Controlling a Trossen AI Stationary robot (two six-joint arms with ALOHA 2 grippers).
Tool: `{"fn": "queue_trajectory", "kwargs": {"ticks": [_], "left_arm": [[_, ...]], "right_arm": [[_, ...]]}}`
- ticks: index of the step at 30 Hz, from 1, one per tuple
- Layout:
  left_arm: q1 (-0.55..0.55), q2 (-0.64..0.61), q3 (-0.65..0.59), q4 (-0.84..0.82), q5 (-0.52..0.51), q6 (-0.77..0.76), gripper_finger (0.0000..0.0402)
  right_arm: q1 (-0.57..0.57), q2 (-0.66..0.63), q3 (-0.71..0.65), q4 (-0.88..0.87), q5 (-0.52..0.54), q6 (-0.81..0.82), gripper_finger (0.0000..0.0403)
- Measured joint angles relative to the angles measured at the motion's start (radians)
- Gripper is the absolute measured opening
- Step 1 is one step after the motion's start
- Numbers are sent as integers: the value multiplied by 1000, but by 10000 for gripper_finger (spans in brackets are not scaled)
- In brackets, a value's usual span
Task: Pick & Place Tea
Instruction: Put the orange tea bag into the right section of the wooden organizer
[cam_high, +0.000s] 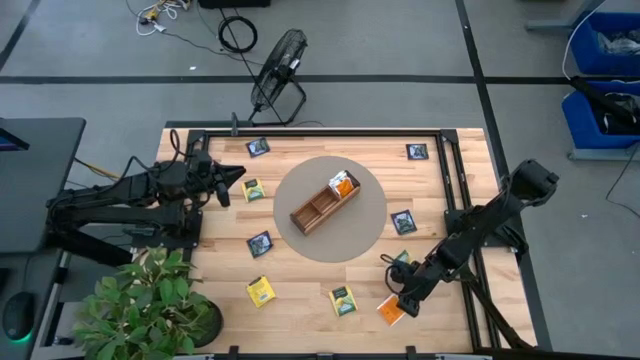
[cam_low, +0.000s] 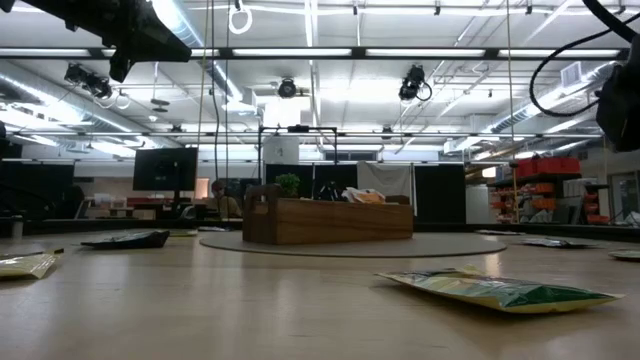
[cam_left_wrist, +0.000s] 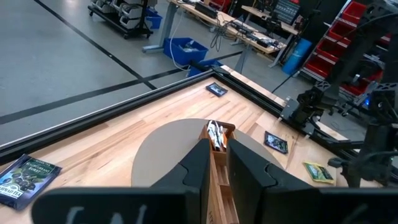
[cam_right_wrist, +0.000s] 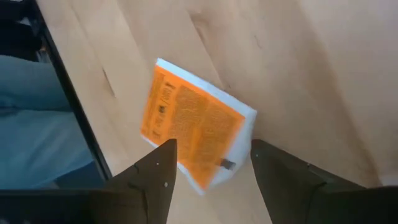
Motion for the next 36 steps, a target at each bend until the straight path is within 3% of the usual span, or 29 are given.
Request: {"fn": "queue_trajectory", "kwargs": {"ticks": [8,11,22,28,31,36], "left_arm": [[0,0,0,3,0,-2,57],[0,0,0,3,0,-10,57],[0,0,0,3,-1,-26,57],[0,0,0,2,-4,-25,57],[0,0,0,2,-4,-22,57],[0,0,0,2,-4,-17,57]], "right_arm": [[8,58,24,-24,8,-69,212],[8,67,25,-41,18,-97,194],[7,70,22,-93,33,-107,12],[2,62,94,-219,36,-158,5],[-1,57,153,-353,78,-234,4],[-14,54,226,-431,122,-319,2]]}}
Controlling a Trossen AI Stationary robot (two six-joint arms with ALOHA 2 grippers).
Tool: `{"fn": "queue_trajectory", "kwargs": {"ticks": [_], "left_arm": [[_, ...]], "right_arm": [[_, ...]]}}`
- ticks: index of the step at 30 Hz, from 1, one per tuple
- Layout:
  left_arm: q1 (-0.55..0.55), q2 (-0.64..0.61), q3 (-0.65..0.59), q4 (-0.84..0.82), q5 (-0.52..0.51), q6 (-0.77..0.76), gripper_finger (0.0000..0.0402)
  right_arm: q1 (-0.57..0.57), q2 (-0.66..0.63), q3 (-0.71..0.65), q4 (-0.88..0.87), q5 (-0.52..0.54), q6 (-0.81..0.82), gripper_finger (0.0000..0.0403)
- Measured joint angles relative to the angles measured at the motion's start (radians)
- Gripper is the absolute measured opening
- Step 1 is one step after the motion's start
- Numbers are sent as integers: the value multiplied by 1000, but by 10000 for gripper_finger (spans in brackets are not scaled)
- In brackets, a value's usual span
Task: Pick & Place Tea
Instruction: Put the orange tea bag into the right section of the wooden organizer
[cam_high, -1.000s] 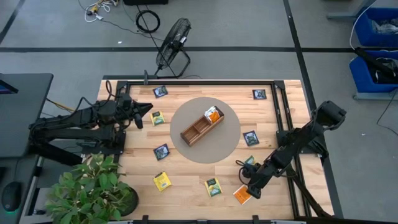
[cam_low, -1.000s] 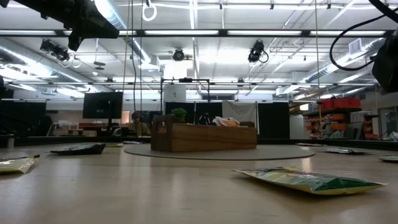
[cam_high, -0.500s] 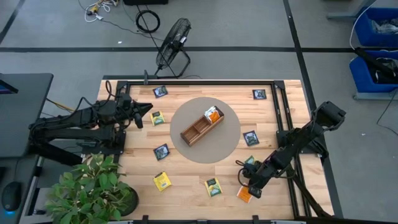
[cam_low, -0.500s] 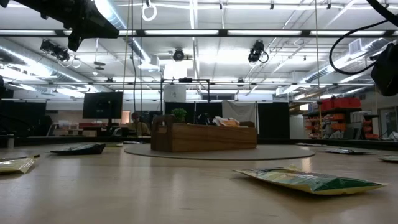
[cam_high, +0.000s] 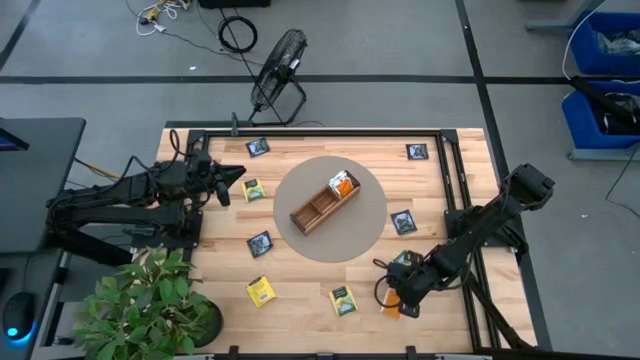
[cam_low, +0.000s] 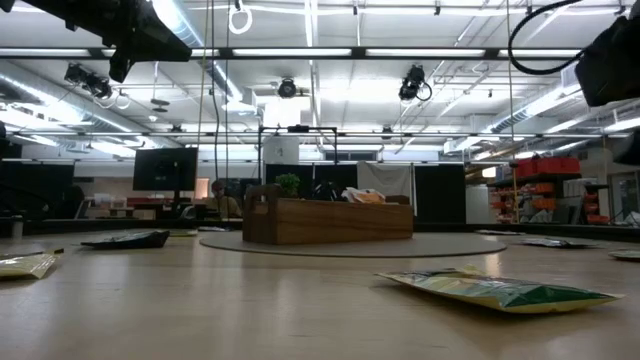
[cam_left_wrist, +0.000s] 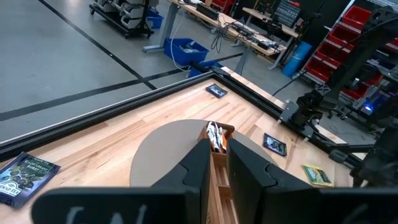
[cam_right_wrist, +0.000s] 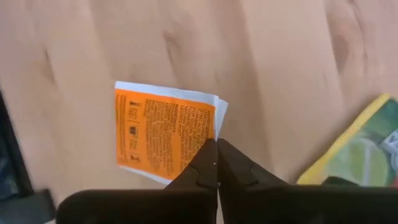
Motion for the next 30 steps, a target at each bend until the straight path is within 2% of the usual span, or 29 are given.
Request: {"fn": "queue_trajectory", "kwargs": {"ticks": [8,16,20,30], "left_arm": [[0,0,0,1,0,0,57],[0,0,0,0,1,4,57],[0,0,0,0,2,19,57],[0,0,0,0,2,19,57]], "right_arm": [[-18,-3,54,-31,21,-82,1],[-28,-38,92,-127,28,-121,0],[-40,-62,130,-214,67,-168,0],[-138,-149,152,-323,125,-308,0]]}}
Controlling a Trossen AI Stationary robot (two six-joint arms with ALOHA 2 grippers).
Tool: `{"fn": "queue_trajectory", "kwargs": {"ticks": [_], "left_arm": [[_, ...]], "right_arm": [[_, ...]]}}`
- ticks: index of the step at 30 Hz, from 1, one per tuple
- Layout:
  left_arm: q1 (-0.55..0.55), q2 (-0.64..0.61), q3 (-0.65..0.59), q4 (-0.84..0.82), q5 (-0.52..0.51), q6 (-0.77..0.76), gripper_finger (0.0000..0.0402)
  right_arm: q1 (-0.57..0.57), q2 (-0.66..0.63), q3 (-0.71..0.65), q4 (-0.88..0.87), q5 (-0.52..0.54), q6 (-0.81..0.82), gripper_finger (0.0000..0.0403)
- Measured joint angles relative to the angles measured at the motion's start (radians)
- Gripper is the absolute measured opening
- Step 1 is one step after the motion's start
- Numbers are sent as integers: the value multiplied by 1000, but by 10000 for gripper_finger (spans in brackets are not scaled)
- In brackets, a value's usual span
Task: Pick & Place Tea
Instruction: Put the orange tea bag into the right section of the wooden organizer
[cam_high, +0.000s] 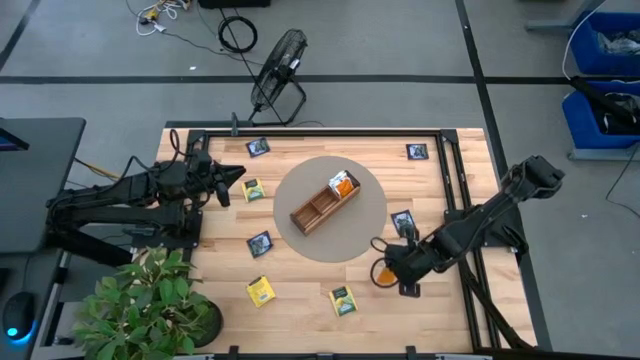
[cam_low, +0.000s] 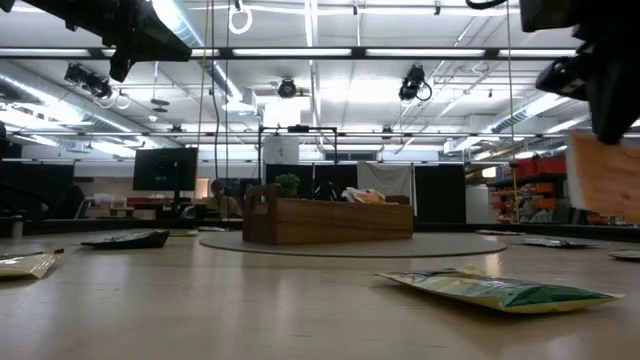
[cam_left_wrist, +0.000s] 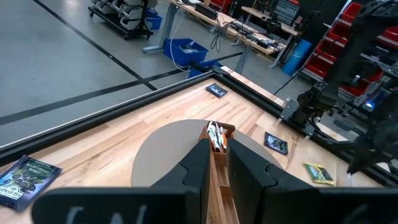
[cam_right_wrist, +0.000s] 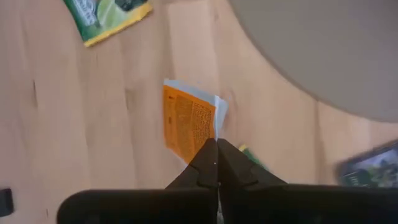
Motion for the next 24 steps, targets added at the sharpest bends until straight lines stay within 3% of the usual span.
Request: {"fn": "queue_trajectory", "kwargs": {"ticks": [8,12,24], "left_arm": [[0,0,0,0,0,0,57],[0,0,0,0,0,0,57],[0,0,0,0,-1,-1,57]], "right_arm": [[-80,-70,0,-30,1,-142,0],[-121,-106,0,-61,50,-212,0],[-309,-113,77,-120,139,-619,0]]}}
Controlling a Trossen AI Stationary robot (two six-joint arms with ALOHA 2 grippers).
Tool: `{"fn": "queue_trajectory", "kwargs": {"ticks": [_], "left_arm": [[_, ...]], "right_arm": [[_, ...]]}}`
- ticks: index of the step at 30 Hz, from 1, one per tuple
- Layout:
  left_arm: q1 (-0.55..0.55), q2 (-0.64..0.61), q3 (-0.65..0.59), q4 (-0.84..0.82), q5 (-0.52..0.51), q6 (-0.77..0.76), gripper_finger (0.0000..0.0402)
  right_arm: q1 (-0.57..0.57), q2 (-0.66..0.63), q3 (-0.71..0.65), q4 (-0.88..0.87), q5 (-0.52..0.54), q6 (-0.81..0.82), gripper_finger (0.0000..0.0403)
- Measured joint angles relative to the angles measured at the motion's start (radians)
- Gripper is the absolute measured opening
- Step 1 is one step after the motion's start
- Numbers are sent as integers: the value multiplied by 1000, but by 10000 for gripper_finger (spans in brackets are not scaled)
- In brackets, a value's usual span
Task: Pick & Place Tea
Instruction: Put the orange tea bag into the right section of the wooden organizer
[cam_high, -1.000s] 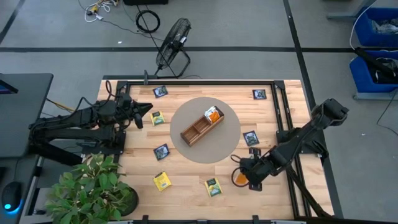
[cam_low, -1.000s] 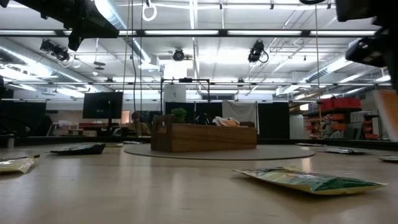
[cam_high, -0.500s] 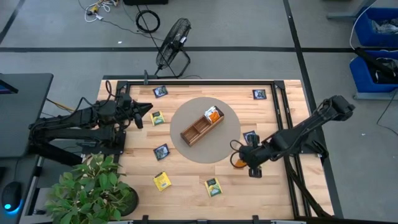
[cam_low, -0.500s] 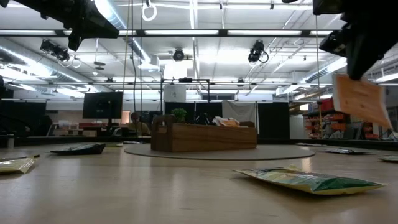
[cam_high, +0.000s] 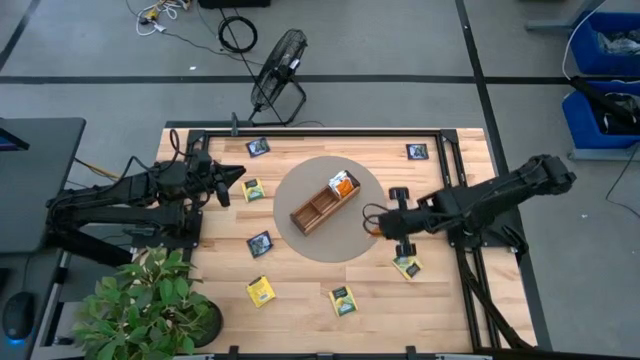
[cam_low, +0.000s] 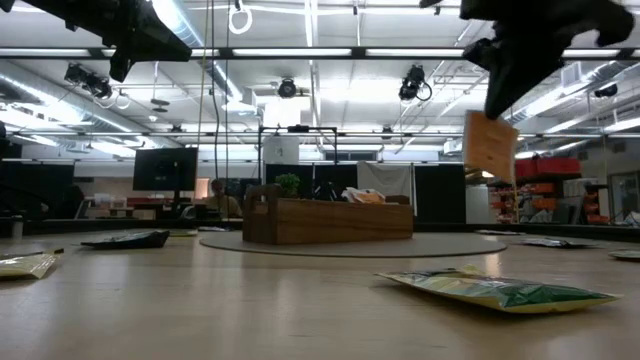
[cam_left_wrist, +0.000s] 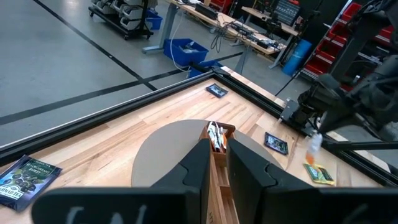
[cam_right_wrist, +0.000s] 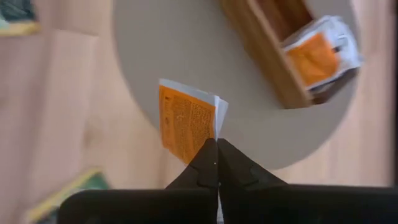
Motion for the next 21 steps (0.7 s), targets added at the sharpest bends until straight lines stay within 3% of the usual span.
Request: {"fn": "queue_trajectory", "kwargs": {"ticks": [10,21], "left_arm": [[0,0,0,0,0,-1,57],[0,0,0,0,0,-8,57]], "right_arm": [[-174,0,2,68,99,-404,0],[-301,0,2,247,104,-730,0]]}}
